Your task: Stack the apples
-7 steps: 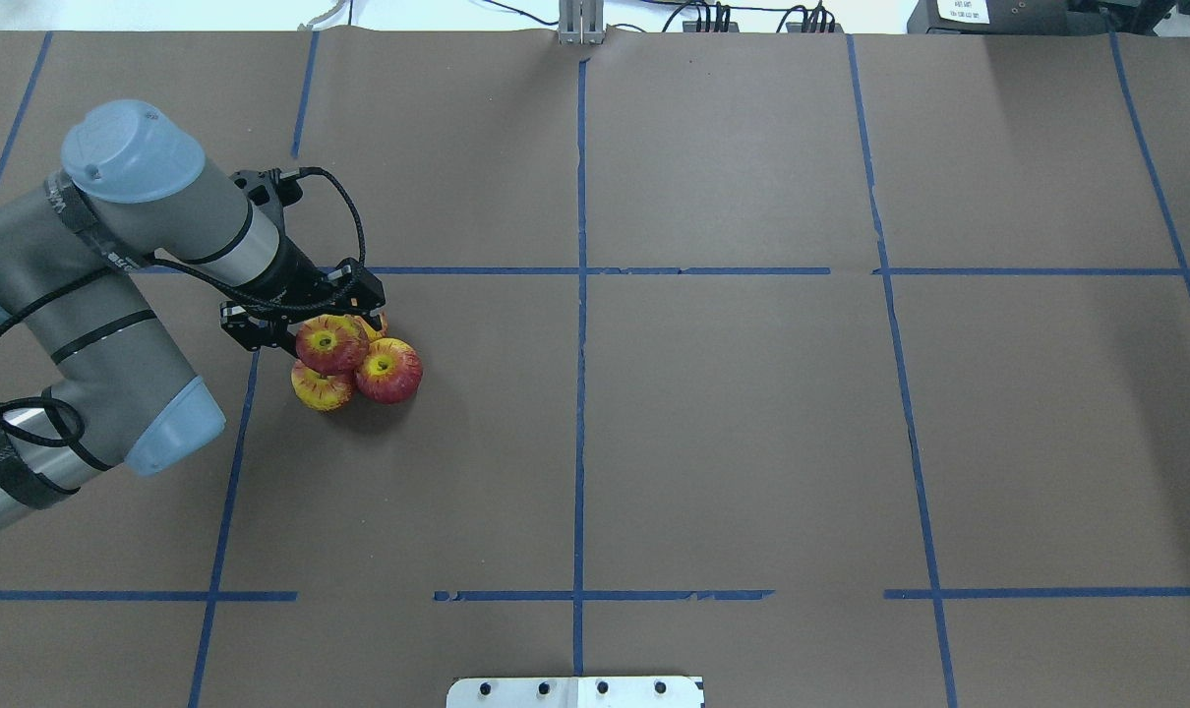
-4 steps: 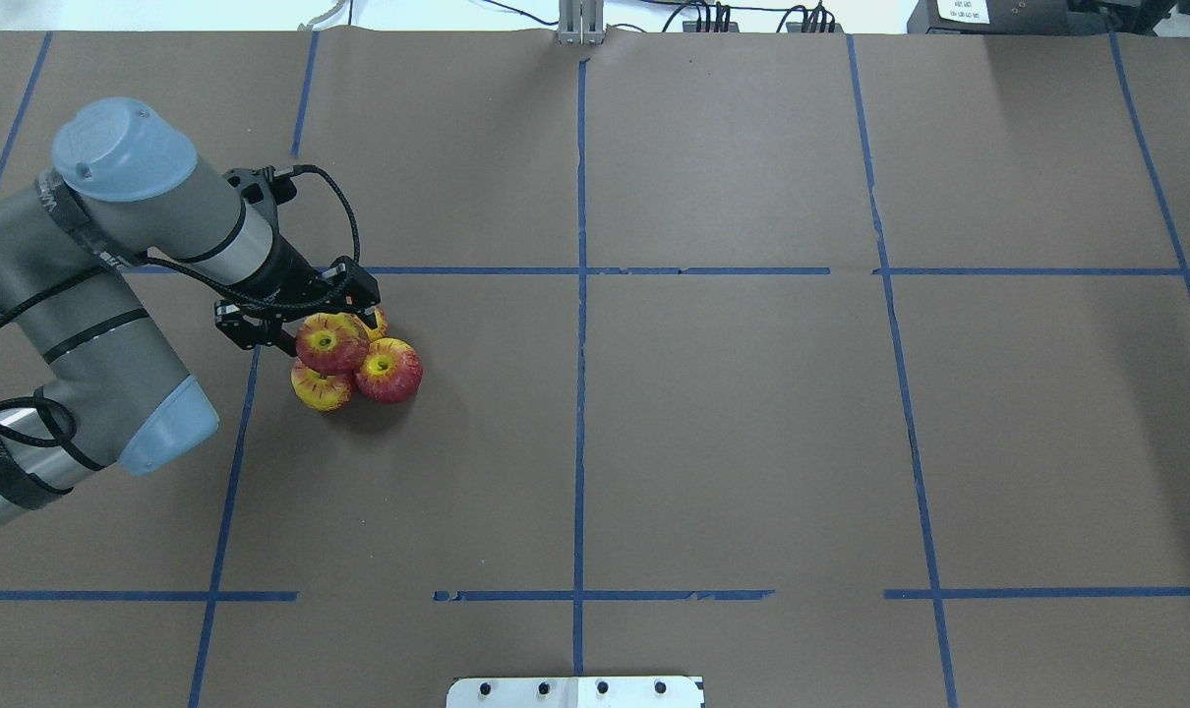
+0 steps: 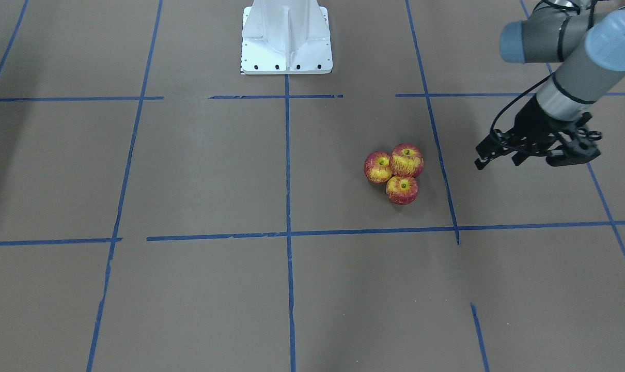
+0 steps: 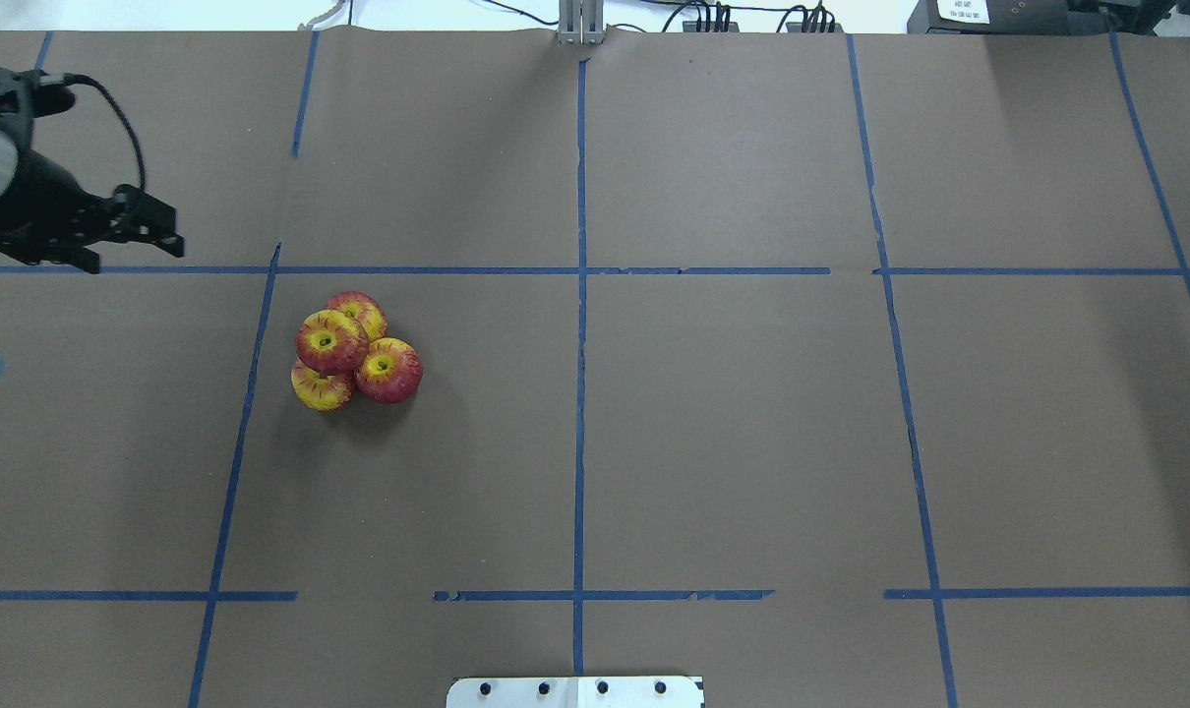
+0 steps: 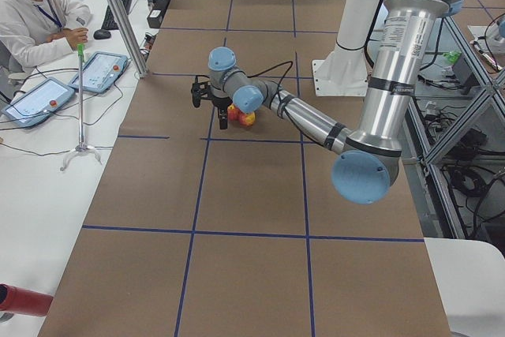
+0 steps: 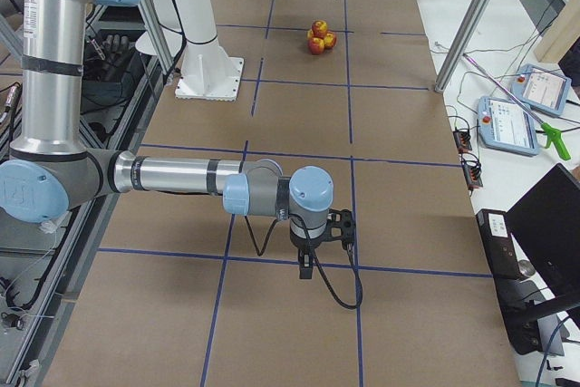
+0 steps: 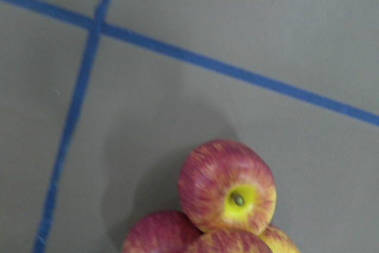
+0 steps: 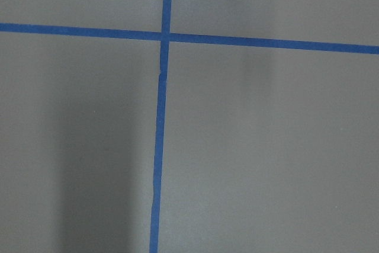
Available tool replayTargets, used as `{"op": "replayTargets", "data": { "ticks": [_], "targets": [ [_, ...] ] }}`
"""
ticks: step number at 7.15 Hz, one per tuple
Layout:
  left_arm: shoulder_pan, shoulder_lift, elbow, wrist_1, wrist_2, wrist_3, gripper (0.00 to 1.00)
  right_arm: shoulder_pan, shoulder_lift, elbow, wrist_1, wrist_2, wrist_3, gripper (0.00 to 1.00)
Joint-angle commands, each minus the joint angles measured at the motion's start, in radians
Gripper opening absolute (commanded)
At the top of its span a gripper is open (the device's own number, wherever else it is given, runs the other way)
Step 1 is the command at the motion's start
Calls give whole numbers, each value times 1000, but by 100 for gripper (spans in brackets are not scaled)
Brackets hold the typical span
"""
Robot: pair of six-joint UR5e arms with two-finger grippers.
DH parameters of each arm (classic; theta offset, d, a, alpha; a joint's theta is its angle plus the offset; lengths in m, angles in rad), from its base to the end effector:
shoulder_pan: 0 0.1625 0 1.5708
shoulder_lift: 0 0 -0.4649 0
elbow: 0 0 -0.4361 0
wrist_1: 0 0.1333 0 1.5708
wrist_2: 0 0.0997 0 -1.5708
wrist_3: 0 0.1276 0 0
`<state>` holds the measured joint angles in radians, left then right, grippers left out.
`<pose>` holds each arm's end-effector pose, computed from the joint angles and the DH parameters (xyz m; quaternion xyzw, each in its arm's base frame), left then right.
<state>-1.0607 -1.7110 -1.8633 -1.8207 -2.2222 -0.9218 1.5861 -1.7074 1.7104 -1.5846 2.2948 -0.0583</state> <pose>0.2452 -0.5529 0.4558 0.0414 0.4356 -0.0776 0.8958 0.0560 -0.4706 0.7184 0.0080 -0.3541 -0.0182 0.9350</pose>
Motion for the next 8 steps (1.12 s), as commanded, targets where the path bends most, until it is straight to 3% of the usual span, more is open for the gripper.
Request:
{"op": "replayTargets", "data": {
  "ticks": [1,2,4,6,8],
  "targets": [
    [-135,167,-13,-2,-1,314,99,0,0,0,0,0,0,100],
    [-184,232,-5,-3,-2,472,99,0,0,0,0,0,0,100],
    [-412,292,60,3,-10,795,99,0,0,0,0,0,0,100],
    [-560,274,142,26,-19,862,98,0,0,0,0,0,0,100],
    [-567,178,147,238,-60,937,97,0,0,0,0,0,0,100]
  ]
}}
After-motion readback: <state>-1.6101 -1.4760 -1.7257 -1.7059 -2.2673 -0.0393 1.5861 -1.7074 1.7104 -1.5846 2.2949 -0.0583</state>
